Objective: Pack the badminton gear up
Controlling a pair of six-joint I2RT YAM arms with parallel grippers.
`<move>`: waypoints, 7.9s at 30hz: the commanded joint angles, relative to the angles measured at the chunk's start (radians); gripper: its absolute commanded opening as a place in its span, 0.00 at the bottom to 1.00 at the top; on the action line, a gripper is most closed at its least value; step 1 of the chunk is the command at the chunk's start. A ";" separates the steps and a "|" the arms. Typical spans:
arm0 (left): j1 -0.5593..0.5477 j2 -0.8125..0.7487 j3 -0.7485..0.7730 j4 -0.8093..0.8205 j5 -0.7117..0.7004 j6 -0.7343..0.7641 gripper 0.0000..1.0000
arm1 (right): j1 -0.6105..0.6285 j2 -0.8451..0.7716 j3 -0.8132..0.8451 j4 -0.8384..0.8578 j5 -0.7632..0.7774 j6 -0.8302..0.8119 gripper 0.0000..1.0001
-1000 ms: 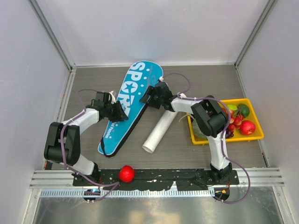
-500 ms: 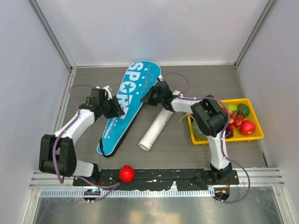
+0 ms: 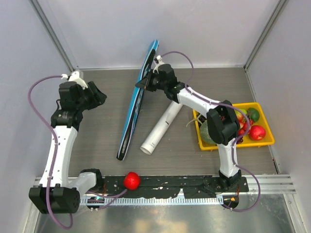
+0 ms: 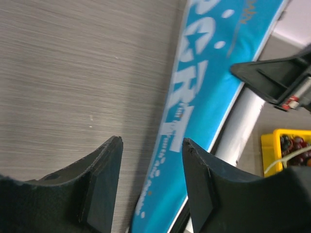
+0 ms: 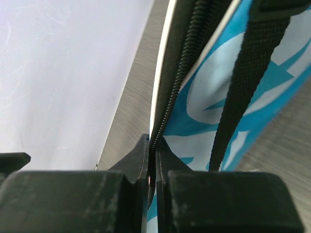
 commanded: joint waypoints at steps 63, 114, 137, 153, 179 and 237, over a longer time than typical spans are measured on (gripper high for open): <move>0.237 -0.179 0.525 -0.350 -0.235 -0.458 0.79 | 0.214 -0.211 0.220 0.029 0.105 -2.146 0.05; 0.318 -0.357 -0.395 -0.351 -0.074 -0.814 0.63 | 0.365 -0.252 -0.528 0.338 0.244 -1.953 0.05; 0.318 -0.398 -0.470 -0.206 -0.170 -0.840 0.00 | 0.311 -0.421 -0.412 -0.163 -0.202 -1.651 0.78; 0.317 -0.444 -0.499 -0.206 -0.183 -0.823 0.00 | 0.240 -0.217 -0.238 -0.153 -0.034 -1.605 0.62; 0.317 -0.477 -0.547 -0.223 -0.108 -0.815 0.00 | 0.309 0.022 -0.103 0.310 0.226 -1.481 0.05; 0.317 -0.519 -0.873 0.796 0.171 -0.560 0.00 | 0.306 -0.123 -0.318 0.826 0.115 -1.122 0.05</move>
